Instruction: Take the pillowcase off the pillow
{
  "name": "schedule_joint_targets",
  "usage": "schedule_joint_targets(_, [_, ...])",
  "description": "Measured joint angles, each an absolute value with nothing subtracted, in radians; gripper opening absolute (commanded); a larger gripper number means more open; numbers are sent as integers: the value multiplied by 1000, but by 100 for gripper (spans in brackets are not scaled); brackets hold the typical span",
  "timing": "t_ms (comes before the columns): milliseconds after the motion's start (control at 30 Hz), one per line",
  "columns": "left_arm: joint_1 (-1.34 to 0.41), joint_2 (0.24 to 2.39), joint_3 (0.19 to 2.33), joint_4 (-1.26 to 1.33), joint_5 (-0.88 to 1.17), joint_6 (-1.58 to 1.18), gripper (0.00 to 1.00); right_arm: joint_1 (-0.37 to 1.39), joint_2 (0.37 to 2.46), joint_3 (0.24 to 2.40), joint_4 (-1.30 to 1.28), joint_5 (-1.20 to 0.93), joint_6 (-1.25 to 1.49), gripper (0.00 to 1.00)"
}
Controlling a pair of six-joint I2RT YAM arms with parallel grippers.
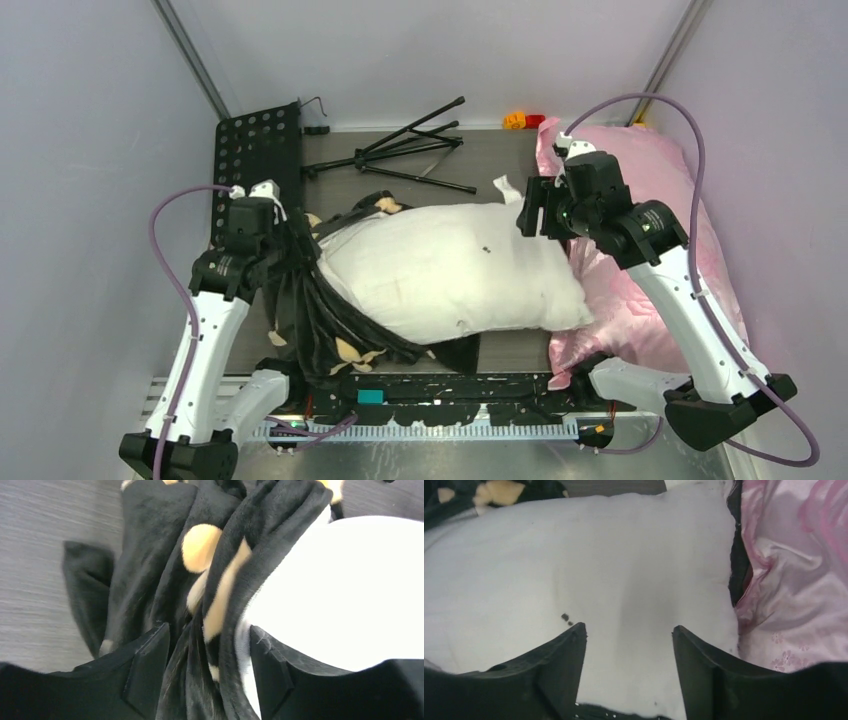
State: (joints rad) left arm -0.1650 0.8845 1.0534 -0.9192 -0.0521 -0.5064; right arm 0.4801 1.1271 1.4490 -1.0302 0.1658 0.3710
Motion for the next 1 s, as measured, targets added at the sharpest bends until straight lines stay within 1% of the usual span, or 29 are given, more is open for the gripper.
schedule_joint_targets(33, [-156, 892, 1061, -935, -40, -488, 77, 469, 1116, 1434, -1032, 124, 356, 83])
schedule_joint_targets(67, [-151, 899, 1073, -949, -22, -468, 82, 465, 1107, 1420, -1039, 79, 341, 85])
schedule_joint_targets(167, [-147, 912, 1134, -988, 48, -428, 91, 474, 1097, 1413, -1080, -13, 310, 87])
schedule_joint_targets(333, [-147, 916, 1300, -1108, 125, -400, 97, 561, 1054, 1399, -1147, -30, 300, 88])
schedule_joint_targets(433, [-159, 916, 1428, -1197, 133, -396, 97, 613, 997, 1397, -1209, 19, 332, 88])
schedule_joint_targets(500, [-201, 902, 1467, -1224, 117, -411, 97, 616, 963, 1395, -1255, 67, 364, 88])
schedule_joint_targets(633, [-266, 857, 1429, -1253, 136, -445, 96, 616, 901, 1324, -1303, 125, 428, 89])
schedule_joint_targets(767, [-267, 841, 1286, -1253, 183, -493, 96, 616, 836, 1169, -1291, 102, 509, 89])
schedule_joint_targets(900, [-268, 855, 1153, -1237, 208, -524, 96, 616, 804, 969, -1196, 28, 609, 89])
schedule_joint_targets(1000, [-268, 866, 1108, -1210, 212, -539, 96, 622, 807, 845, -1103, -20, 671, 89])
